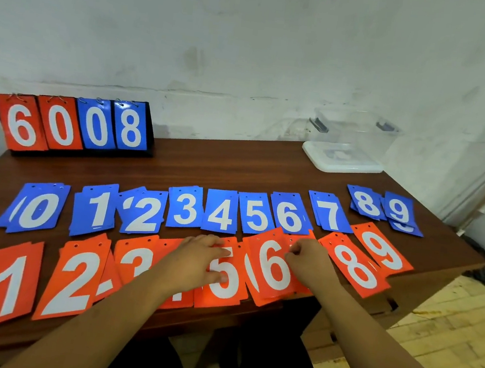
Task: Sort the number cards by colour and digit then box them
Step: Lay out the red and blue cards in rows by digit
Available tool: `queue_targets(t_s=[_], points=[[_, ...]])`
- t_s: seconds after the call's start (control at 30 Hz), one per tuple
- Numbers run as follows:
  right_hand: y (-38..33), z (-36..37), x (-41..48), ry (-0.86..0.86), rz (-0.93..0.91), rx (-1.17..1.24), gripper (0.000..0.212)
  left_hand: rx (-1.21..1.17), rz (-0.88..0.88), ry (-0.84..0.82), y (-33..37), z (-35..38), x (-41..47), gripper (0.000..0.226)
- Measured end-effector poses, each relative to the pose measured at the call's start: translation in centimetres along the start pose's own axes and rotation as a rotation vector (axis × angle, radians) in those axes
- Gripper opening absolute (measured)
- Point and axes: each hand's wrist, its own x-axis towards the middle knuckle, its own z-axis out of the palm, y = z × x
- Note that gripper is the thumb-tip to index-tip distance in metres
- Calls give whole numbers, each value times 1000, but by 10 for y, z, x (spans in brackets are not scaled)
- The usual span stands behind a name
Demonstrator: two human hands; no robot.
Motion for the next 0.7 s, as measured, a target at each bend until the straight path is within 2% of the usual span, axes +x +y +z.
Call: queue_targets(t_s=[0.23, 0.7], points=[[7, -1, 0, 71, 23, -56, 15, -27, -12, -2, -3, 2, -3, 62], [-2, 18, -9, 2, -35, -236, 17, -34, -8, 43, -3, 8, 1, 60]])
